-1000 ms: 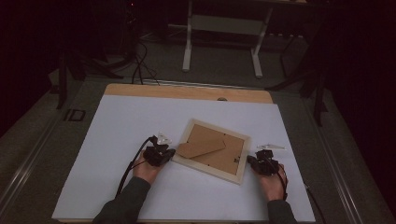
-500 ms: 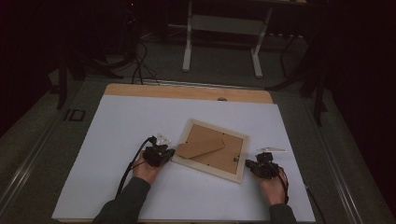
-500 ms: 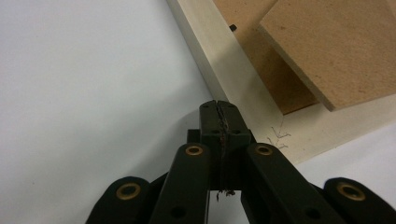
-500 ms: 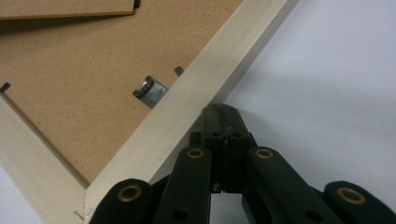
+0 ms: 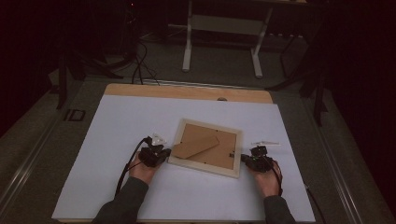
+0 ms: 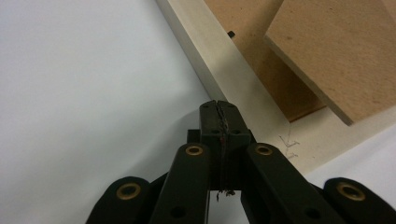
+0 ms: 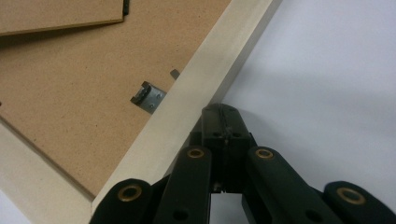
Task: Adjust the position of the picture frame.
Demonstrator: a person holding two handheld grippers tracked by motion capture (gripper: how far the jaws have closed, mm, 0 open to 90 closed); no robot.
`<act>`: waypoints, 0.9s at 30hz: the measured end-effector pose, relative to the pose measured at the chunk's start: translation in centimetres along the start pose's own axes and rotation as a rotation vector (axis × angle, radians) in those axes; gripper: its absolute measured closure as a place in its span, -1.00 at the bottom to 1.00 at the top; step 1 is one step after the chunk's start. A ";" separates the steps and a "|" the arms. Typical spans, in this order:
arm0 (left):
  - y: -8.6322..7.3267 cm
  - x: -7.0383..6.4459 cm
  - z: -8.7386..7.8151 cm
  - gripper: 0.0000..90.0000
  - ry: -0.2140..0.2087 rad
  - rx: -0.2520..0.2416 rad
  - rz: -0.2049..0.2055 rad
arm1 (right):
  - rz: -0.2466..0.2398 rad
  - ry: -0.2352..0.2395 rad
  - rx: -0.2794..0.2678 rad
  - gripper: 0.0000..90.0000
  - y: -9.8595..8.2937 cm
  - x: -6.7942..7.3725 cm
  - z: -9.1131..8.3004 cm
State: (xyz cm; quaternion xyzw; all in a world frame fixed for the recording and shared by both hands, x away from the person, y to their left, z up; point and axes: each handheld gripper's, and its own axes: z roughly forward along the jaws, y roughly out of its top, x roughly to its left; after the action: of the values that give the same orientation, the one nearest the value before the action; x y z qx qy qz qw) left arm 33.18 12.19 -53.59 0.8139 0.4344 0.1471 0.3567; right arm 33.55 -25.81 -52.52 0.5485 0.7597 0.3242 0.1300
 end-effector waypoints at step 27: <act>-2.5 2.3 -2.2 1.00 0.037 -0.040 -0.062 | -0.080 0.050 0.025 1.00 2.7 2.7 2.7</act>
State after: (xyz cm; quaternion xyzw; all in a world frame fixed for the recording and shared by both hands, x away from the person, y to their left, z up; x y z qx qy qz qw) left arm 31.79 16.03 -53.99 0.7899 0.4628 0.1599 0.3692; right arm 36.04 -21.89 -52.43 0.5110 0.7880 0.3229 0.1170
